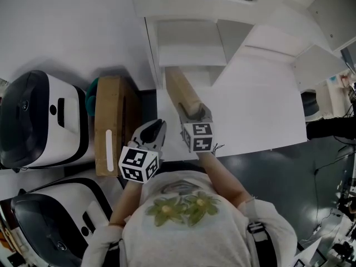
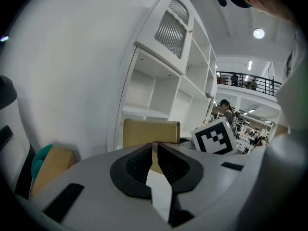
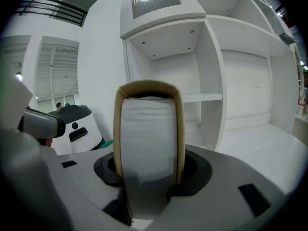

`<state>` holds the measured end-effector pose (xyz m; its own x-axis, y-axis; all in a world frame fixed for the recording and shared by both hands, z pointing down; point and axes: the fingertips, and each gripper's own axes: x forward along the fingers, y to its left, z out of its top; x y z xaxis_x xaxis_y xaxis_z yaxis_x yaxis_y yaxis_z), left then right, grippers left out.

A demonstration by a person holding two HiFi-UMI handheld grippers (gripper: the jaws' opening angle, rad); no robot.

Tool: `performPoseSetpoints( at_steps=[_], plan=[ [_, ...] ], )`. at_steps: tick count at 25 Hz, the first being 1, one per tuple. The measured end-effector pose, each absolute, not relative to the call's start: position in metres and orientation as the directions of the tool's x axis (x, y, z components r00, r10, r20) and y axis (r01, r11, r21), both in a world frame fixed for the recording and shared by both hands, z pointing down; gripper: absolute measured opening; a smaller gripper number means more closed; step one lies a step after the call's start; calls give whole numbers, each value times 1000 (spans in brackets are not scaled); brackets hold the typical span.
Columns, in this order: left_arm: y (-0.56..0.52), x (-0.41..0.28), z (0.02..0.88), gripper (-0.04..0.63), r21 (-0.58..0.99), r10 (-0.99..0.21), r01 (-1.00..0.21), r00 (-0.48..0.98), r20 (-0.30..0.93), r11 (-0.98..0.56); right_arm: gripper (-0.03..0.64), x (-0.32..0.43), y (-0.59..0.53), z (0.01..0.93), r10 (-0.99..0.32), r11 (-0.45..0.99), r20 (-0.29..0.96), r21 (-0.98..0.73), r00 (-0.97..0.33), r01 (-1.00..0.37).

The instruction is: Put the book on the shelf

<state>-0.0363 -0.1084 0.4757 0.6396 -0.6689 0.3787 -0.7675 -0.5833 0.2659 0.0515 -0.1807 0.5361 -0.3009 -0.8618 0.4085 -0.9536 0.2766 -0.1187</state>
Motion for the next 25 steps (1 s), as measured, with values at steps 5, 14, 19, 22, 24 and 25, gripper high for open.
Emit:
performPoseSetpoints(
  at_steps=[5, 14, 19, 22, 24, 25],
  plan=[
    [-119, -39, 475, 57, 261, -678, -778, 627, 385, -571, 232, 46, -195, 539, -851, 293, 419, -120, -316, -949],
    [-132, -51, 479, 57, 260, -694, -799, 600, 399, -542, 232, 36, -221, 553, -845, 307, 427, -104, -321, -946],
    [-142, -61, 482, 57, 260, -705, -813, 582, 405, -521, 232, 35, -226, 566, -832, 301, 451, -123, -324, -946],
    [-146, -64, 484, 57, 264, -705, -814, 580, 407, -517, 232, 35, -227, 575, -829, 292, 457, -134, -321, -947],
    [-149, -64, 487, 57, 266, -703, -814, 580, 411, -516, 232, 32, -227, 576, -829, 295, 458, -132, -322, -946],
    [-150, -65, 488, 57, 269, -701, -814, 581, 413, -516, 232, 30, -227, 576, -827, 300, 460, -126, -324, -945]
  ],
)
